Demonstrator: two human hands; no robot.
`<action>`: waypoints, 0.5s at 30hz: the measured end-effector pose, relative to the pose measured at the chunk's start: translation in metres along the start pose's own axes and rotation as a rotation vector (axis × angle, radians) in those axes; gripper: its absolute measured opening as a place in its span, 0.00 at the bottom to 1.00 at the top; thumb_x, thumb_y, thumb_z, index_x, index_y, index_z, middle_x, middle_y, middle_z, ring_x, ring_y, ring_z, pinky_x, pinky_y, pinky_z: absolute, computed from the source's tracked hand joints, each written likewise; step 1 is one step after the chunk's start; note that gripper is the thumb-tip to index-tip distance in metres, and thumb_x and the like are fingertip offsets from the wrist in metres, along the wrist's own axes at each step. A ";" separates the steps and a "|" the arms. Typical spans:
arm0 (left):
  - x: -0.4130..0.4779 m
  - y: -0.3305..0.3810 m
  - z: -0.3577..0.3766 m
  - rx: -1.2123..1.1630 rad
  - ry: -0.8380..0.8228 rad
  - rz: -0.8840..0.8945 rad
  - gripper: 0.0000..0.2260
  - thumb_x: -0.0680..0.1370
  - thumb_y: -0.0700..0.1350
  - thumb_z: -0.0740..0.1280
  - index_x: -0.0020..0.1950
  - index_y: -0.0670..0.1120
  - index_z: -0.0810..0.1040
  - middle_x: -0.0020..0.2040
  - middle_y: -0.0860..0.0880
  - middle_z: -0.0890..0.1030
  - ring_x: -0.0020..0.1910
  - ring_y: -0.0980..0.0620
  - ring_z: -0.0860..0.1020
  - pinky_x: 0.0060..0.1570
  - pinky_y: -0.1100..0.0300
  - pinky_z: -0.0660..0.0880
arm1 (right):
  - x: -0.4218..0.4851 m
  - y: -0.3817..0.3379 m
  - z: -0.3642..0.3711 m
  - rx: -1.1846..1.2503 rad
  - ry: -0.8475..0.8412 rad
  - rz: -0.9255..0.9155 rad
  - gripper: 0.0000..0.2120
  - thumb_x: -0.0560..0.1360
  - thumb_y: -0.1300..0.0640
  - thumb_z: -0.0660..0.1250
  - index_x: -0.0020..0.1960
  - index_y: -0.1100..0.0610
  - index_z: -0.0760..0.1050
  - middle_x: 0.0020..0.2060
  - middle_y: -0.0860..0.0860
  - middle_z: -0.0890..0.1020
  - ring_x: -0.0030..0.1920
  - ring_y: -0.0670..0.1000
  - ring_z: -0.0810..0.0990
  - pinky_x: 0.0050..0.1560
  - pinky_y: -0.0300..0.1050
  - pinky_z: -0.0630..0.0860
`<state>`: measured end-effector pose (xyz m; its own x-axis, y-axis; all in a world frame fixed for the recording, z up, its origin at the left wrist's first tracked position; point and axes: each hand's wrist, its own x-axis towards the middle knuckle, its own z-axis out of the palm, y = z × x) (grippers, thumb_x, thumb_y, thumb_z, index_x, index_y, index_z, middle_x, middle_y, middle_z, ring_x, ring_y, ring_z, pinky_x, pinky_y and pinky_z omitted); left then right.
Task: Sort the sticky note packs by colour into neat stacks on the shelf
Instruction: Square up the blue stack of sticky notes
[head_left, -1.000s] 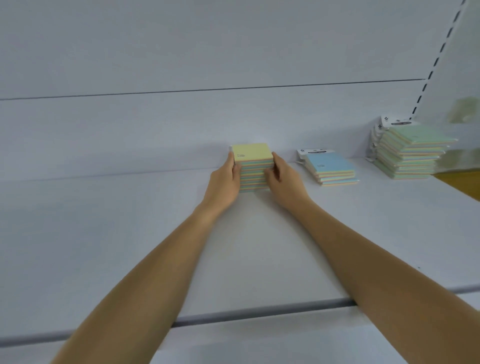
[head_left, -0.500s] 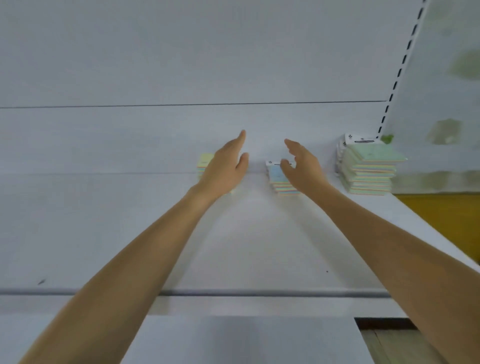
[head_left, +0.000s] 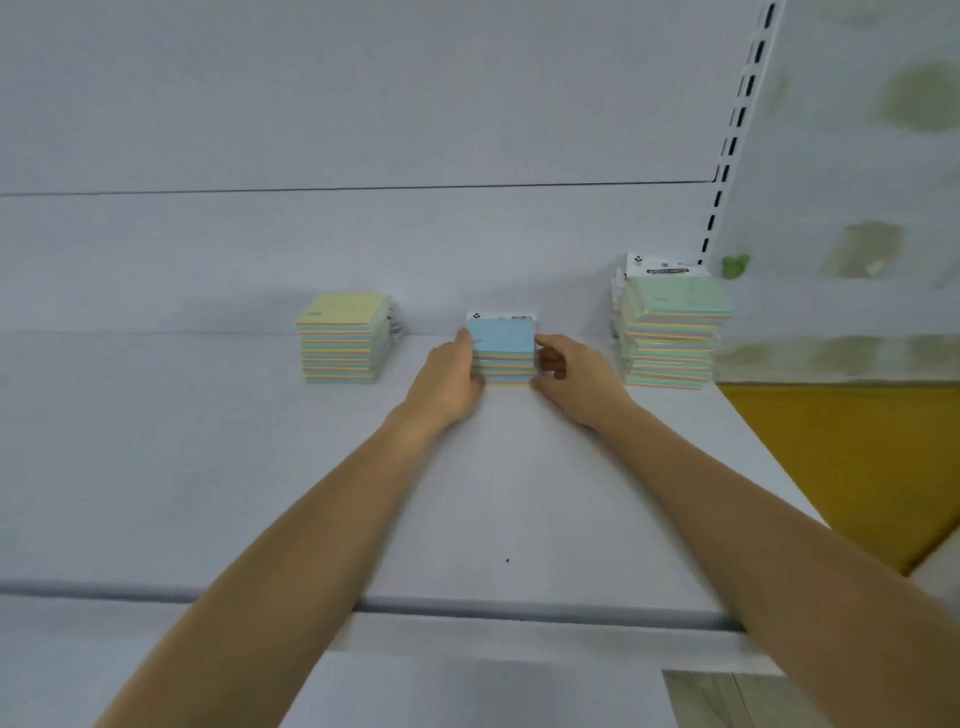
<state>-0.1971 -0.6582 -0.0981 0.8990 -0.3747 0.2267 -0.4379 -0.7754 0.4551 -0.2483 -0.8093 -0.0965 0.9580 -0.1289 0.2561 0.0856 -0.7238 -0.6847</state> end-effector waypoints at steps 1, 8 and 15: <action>0.000 0.001 0.001 0.007 0.013 0.008 0.21 0.76 0.37 0.61 0.68 0.36 0.63 0.62 0.33 0.75 0.61 0.37 0.73 0.53 0.55 0.65 | 0.001 0.001 0.000 0.012 0.001 -0.003 0.23 0.71 0.67 0.65 0.65 0.59 0.71 0.57 0.58 0.80 0.56 0.56 0.79 0.58 0.44 0.72; 0.001 0.003 0.003 -0.078 0.076 -0.022 0.13 0.74 0.36 0.60 0.59 0.38 0.71 0.56 0.36 0.79 0.55 0.37 0.76 0.49 0.55 0.67 | 0.004 -0.003 0.001 0.041 0.041 0.027 0.18 0.73 0.61 0.65 0.63 0.59 0.73 0.57 0.55 0.81 0.56 0.53 0.80 0.54 0.36 0.70; 0.000 0.001 0.002 -0.184 0.119 -0.018 0.08 0.77 0.39 0.61 0.53 0.37 0.74 0.50 0.37 0.80 0.51 0.39 0.77 0.43 0.58 0.64 | 0.006 0.001 0.002 0.014 0.060 0.035 0.14 0.73 0.64 0.63 0.57 0.64 0.76 0.52 0.60 0.82 0.54 0.58 0.80 0.58 0.47 0.72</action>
<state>-0.1977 -0.6595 -0.0992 0.9044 -0.2910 0.3120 -0.4254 -0.6717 0.6065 -0.2419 -0.8096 -0.0973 0.9425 -0.1948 0.2717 0.0562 -0.7087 -0.7033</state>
